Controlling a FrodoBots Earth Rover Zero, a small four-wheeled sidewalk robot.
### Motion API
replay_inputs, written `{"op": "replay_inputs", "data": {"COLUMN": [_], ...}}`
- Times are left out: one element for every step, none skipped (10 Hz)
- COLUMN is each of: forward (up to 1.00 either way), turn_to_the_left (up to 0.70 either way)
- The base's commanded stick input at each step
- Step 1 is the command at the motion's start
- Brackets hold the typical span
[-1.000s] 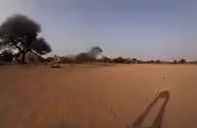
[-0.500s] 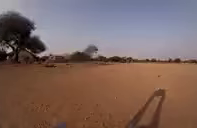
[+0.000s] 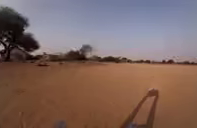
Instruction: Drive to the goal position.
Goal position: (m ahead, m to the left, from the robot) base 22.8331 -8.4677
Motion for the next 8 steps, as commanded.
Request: {"op": "replay_inputs", "data": {"forward": [0.65, 0.65, 0.65, 0.65, 0.65, 0.65, 0.65, 0.65], "turn_to_the_left": [0.0, 0.0, 0.0, 0.0, 0.0, 0.0, 0.0, 0.0]}}
